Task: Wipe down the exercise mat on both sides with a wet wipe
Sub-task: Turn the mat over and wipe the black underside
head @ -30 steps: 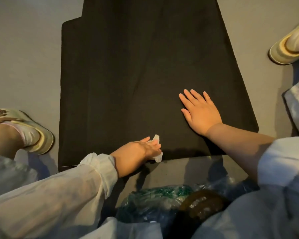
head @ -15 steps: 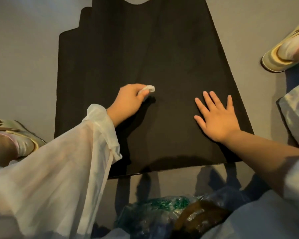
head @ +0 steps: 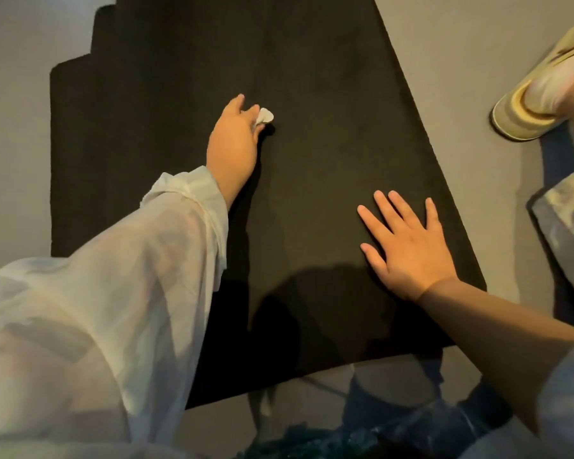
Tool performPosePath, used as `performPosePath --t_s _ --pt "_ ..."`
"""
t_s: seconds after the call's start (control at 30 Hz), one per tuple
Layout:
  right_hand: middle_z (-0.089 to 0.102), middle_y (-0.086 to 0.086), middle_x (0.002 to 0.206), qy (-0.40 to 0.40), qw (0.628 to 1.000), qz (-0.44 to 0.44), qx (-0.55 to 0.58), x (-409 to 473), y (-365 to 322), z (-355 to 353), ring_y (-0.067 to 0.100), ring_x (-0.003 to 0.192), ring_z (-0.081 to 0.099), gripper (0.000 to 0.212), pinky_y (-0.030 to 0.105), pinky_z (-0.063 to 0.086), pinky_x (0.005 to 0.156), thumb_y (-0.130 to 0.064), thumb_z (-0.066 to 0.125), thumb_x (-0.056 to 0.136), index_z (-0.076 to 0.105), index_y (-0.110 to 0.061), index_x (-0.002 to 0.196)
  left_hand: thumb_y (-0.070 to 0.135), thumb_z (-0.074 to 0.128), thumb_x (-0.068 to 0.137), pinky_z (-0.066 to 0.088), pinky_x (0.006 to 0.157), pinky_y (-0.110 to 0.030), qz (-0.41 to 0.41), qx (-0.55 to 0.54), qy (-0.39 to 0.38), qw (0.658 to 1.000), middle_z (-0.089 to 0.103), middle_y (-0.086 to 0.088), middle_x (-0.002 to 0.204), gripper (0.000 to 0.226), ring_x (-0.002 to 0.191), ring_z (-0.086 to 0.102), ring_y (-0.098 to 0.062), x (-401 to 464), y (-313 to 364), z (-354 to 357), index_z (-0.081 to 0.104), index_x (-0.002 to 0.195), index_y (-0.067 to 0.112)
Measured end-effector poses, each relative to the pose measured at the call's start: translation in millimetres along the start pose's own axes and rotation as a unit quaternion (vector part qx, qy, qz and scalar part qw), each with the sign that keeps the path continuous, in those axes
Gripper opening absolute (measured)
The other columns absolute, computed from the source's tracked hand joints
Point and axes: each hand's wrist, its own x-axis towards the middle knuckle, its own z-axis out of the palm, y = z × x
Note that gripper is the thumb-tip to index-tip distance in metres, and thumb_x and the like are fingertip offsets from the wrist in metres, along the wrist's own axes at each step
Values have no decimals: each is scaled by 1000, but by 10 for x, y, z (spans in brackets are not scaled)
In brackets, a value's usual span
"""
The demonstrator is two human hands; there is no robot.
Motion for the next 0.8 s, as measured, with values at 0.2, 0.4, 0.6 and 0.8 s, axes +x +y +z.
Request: performPosePath --t_s 0.2,0.4,0.6,0.8 --pt "15 3 158 10 1000 0 2 -1 8 -17 23 146 7 63 52 -3 112 -54 13 91 19 -31 149 5 39 96 32 94 -37 7 41 -63 997 50 -20 129 36 118 47 -38 -254 -48 145 48 131 8" --pt "16 4 158 17 1000 -7 3 -32 0 -25 24 146 8 62 54 -1 113 -52 13 92 20 -29 149 6 40 95 37 93 -38 61 35 -178 982 50 -14 125 31 115 49 -34 -895 4 37 45 125 12" --pt "14 3 158 22 1000 -8 -6 -37 -4 -26 23 146 5 60 54 0 113 -50 12 93 18 -30 149 29 20 80 19 110 -37 109 8 -282 953 34 -7 149 68 138 26 -25 -1785 138 -50 38 143 12" --pt "13 3 158 27 1000 -7 -10 -46 0 -11 23 146 5 56 54 1 114 -47 17 96 18 -29 149 24 30 103 0 110 -11 158 -79 -423 889 36 -3 149 39 139 27 -13 -2523 259 86 42 139 15"
